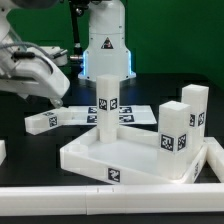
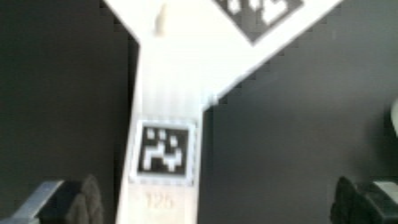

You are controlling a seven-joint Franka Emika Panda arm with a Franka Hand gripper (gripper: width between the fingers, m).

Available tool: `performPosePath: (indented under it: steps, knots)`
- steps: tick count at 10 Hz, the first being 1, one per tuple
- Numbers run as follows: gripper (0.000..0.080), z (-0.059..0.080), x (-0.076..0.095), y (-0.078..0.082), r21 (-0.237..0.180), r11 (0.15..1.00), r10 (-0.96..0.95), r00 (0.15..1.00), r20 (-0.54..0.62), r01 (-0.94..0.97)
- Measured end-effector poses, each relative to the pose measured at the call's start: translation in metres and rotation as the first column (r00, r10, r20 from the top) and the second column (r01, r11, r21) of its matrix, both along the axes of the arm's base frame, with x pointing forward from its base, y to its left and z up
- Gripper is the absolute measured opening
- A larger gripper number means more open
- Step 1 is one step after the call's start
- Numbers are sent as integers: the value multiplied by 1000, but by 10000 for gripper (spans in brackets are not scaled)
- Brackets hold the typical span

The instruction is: Assemble desk

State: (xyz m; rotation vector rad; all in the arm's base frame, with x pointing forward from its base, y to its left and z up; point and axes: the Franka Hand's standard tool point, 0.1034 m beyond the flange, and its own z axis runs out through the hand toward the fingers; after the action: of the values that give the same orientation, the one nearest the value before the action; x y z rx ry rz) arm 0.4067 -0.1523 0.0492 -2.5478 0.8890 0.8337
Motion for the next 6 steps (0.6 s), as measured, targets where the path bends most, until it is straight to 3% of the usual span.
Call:
performPosePath:
  steps: [2, 3, 4, 6]
  knots:
    - [649, 0, -8, 3, 101, 995, 14, 993, -119, -2]
    - [649, -5, -6, 2, 141, 990, 13, 987, -162, 10]
    - [649, -20, -4, -4, 177, 982, -28, 982, -187, 62]
    - [649, -29, -9, -11, 187, 979, -36, 975, -218, 78]
